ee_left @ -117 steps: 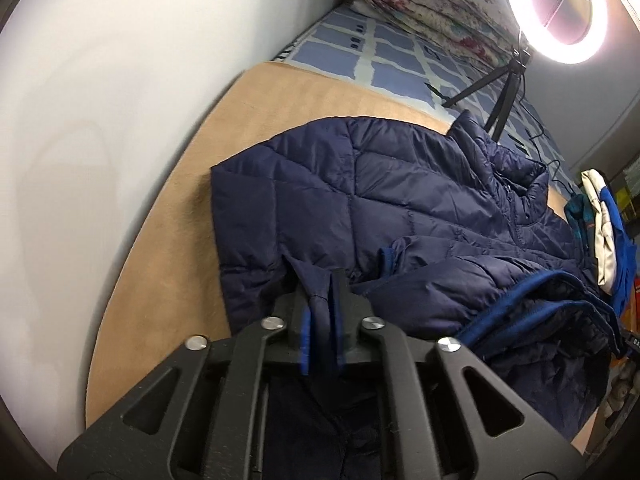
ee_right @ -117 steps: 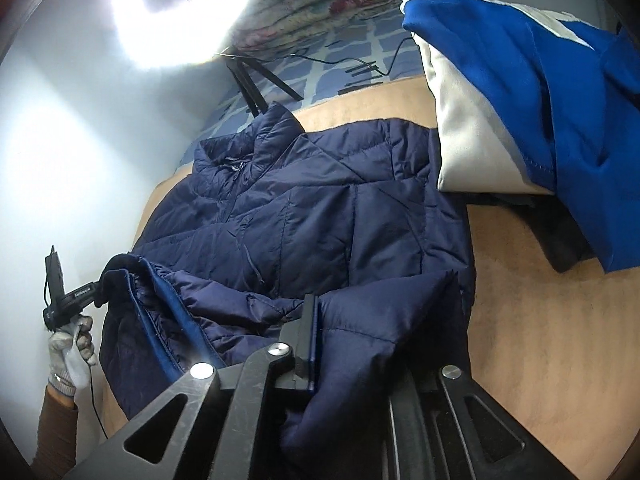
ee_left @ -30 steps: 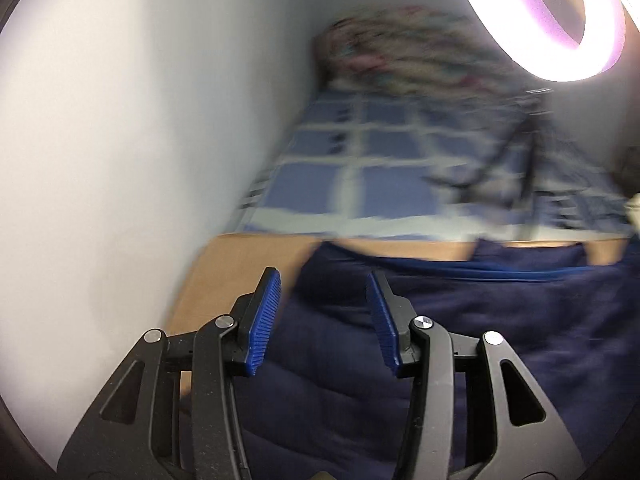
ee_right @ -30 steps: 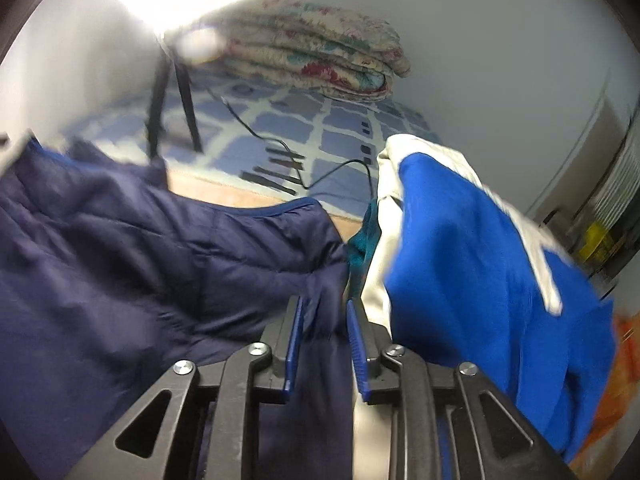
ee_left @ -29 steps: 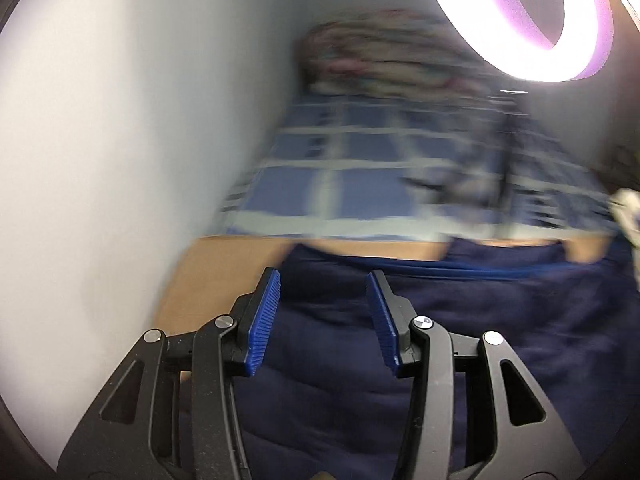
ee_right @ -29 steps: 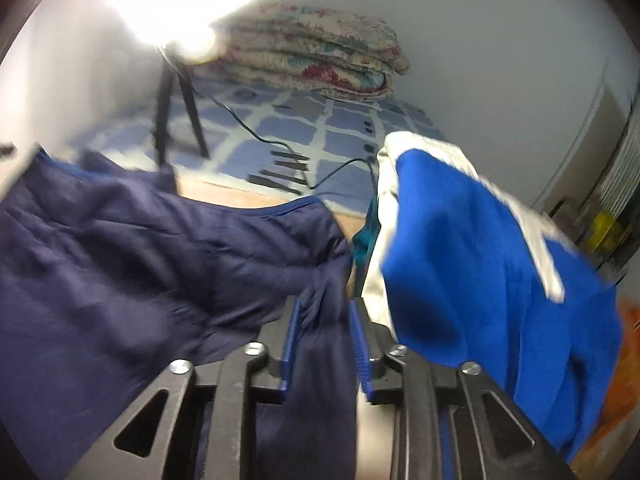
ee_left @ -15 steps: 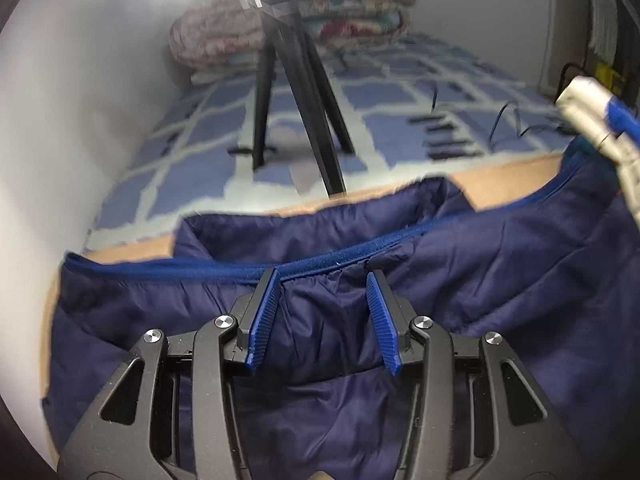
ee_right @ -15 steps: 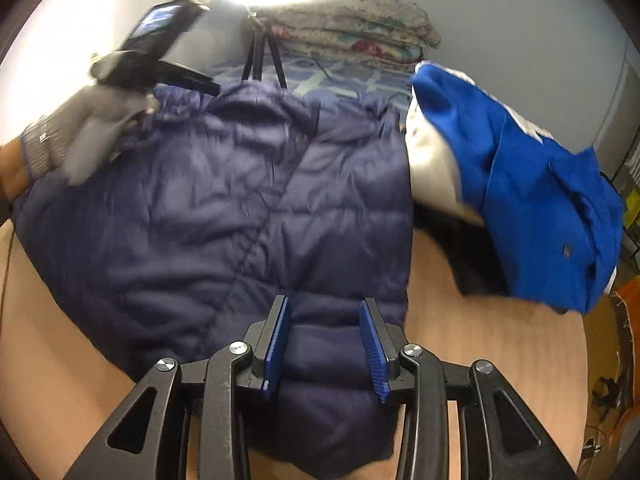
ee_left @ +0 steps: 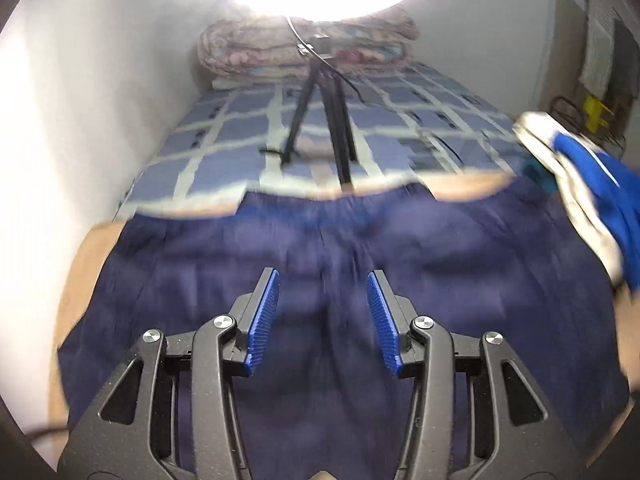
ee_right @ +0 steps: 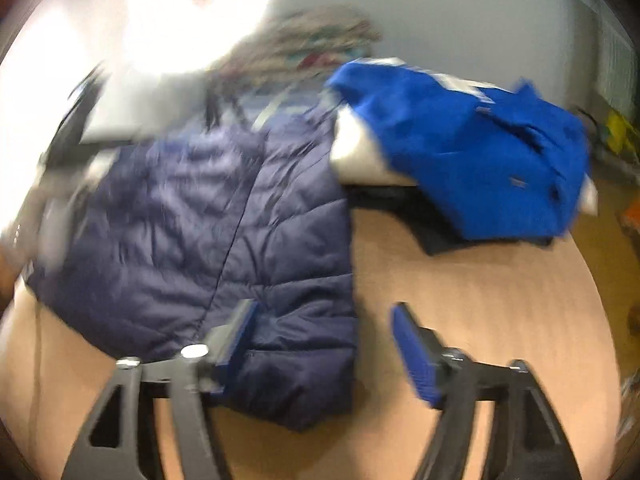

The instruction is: Fold large clothes

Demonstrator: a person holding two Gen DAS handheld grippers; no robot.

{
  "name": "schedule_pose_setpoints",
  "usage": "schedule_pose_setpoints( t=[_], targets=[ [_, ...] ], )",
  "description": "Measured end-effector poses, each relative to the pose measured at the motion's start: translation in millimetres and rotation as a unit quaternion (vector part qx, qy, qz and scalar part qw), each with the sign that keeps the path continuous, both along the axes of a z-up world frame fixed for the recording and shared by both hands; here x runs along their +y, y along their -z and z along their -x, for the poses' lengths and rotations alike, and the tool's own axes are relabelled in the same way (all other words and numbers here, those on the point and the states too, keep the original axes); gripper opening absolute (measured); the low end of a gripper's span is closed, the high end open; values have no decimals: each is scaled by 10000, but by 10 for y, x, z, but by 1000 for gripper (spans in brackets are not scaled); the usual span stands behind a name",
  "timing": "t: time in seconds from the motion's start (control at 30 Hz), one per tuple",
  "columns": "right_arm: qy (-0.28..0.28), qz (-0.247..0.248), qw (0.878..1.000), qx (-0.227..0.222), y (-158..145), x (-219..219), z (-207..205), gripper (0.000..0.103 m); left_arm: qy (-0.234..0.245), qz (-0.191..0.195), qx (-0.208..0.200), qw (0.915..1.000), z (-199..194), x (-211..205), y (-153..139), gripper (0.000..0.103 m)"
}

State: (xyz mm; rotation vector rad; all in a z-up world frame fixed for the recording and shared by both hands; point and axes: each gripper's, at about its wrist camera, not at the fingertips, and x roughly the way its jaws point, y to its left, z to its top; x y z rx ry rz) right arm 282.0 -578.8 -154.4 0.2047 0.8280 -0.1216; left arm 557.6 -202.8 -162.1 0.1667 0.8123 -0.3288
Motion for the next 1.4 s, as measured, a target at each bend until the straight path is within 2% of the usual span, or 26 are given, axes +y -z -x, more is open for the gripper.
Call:
schedule_pose_setpoints(
  t=[0.1, 0.23, 0.27, 0.33, 0.47, 0.53, 0.6, 0.67, 0.8, 0.93, 1.03, 1.07, 1.1, 1.2, 1.3, 1.4],
  targets=[
    [278, -545, 9981, 95, 46, -68, 129, 85, 209, -264, 98, 9994, 330, -21, 178, 47],
    [489, -823, 9944, 456, 225, -14, 234, 85, 129, -511, 341, 9980, 441, -127, 588, 47],
    [477, -875, 9937, 516, 258, 11, 252, 85, 109, -632, 345, 9973, 457, -155, 698, 47],
    [457, -908, 9932, 571, 291, 57, 274, 85, 125, -793, 51, 9968, 529, -198, 811, 47],
    [477, -1488, 9861, 570, 321, 55, 241, 85, -15, -703, 228, 9973, 560, -140, 667, 47],
    [592, -1927, 9777, 595, 390, -1, 224, 85, -157, -406, 109, 9990, 715, 41, 433, 47],
    [727, -2534, 9631, 540, 509, -61, 216, 86, -169, -179, 53, 9997, 930, 203, 263, 47],
    [929, -2779, 9552, 428, 584, -107, 216, 86, -87, -75, 38, 9999, 1168, 292, 178, 47],
    [1243, -2932, 9478, 169, 590, -172, 202, 86, 84, -178, 43, 9998, 1540, 253, 256, 47],
    [1712, -2712, 9472, 53, 547, -223, 171, 82, 104, -393, 253, 9989, 1663, 102, 555, 47],
    [1980, -2668, 9432, 33, 577, -235, 161, 75, 152, -497, 406, 9978, 1614, 81, 694, 47],
    [2012, -2599, 9444, 47, 582, -230, 156, 66, 168, -519, 410, 9977, 1605, 96, 689, 47],
    [1985, -2522, 9471, 66, 567, -244, 171, 48, 143, -544, 441, 9974, 1599, 115, 641, 47],
    [1632, -2247, 9605, 201, 488, -145, 72, 20, -13, -303, 402, 9987, 1723, 304, 336, 47],
    [1358, -1743, 9752, 86, 254, -48, 74, 12, -64, -61, 255, 9996, 2008, 585, -132, 47],
    [1130, -1406, 9835, -136, -16, 72, 53, 10, -66, 168, 341, 9993, 2393, 924, -579, 49]
  ],
)
